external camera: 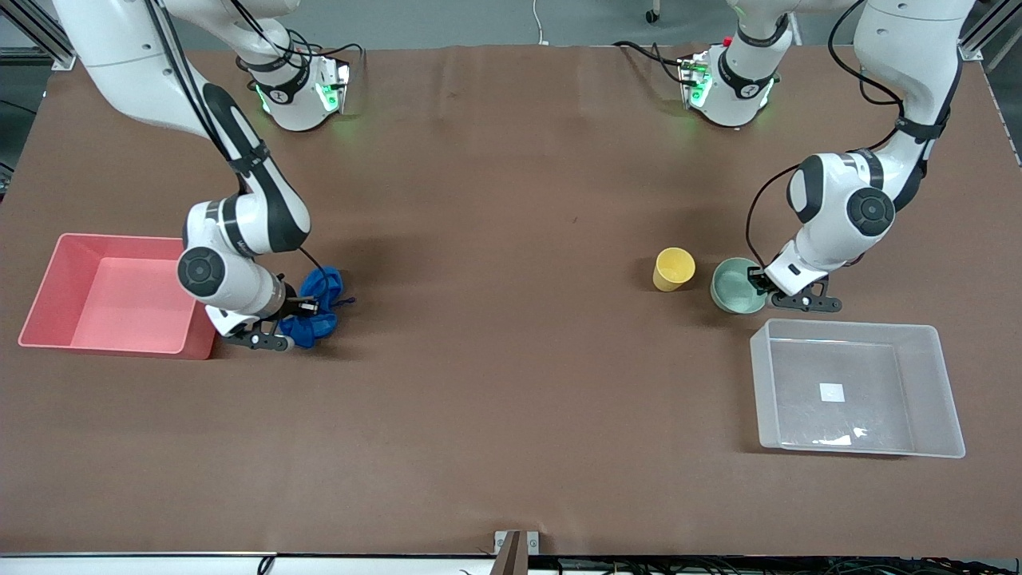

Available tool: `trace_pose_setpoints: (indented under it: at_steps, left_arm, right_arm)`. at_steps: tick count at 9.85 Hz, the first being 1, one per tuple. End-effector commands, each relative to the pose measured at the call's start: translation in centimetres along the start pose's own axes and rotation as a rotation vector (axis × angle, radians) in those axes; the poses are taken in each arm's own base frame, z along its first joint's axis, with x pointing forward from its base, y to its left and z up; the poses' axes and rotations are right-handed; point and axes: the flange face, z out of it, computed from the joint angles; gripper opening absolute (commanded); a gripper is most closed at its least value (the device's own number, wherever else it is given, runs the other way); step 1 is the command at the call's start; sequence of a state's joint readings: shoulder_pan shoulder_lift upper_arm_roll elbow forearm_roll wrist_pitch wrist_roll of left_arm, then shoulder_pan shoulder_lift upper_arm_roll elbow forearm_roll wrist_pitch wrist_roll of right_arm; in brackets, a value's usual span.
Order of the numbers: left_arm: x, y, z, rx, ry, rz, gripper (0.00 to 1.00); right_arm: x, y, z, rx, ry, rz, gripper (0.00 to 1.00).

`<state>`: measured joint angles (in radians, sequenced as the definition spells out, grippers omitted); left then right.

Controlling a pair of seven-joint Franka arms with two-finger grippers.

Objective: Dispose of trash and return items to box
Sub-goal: 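Grasp the blue cloth with the right gripper while the left gripper grasps the bowl, then carry the cloth into the pink bin while the left gripper carries the bowl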

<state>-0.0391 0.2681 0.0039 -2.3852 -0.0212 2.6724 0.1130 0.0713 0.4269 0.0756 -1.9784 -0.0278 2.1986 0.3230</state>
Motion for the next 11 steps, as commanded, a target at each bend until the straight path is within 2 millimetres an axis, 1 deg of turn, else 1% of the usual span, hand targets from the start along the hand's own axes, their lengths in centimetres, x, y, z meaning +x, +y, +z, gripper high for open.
trace_pose_setpoints:
  at_steps: [1, 2, 3, 4, 5, 6, 7, 8, 9, 10, 11]
  left_arm:
    - [-0.9, -0.4, -3.6, 0.003, -0.018, 0.021, 0.01]
    - [-0.9, -0.6, -6.9, 0.001, -0.021, 0.017, 0.01]
    - [-0.3, -1.7, -10.1, 0.003, -0.007, 0.0, 0.01]
    - [1.2, -2.7, -12.8, 0.002, 0.006, -0.018, 0.01]
    - [3.4, -3.5, -14.1, 0.003, 0.018, -0.031, 0.01]
    - [6.3, -4.8, -14.5, 0.014, 0.046, -0.04, 0.01]
    - [9.2, -6.8, -14.2, 0.028, 0.062, -0.039, 0.0]
    - [11.8, -7.6, -13.9, 0.035, 0.061, -0.018, 0.0]
    - [14.1, -8.2, -13.1, 0.041, 0.05, -0.013, 0.0]
    - [15.8, -9.0, -12.0, 0.046, 0.035, 0.006, 0.0]
    - [16.4, -10.0, -10.6, 0.04, 0.023, 0.021, 0.0]
  right_arm:
    - [0.8, 1.7, -11.4, -0.039, -0.052, 0.039, 0.0]
    - [0.9, 3.7, -15.7, -0.032, -0.047, 0.01, 0.0]
    - [1.2, 7.3, -18.9, -0.026, -0.039, -0.034, 0.0]
    - [1.7, 12.3, -20.7, -0.022, -0.027, -0.093, 0.0]
    - [1.9, 17.3, -21.5, -0.028, -0.015, -0.145, 0.01]
    - [2.2, 21.6, -21.4, -0.051, -0.013, -0.19, 0.01]
    - [2.4, 25.4, -21.3, -0.102, 0.008, -0.238, 0.01]
    - [2.7, 28.8, -20.8, -0.129, 0.039, -0.286, 0.01]
    - [3.4, 31.0, -18.9, -0.142, 0.05, -0.315, 0.01]
    - [3.5, 31.6, -16.5, -0.139, 0.052, -0.316, 0.01]
    - [3.3, 31.3, -13.5, -0.129, 0.053, -0.319, 0.01]
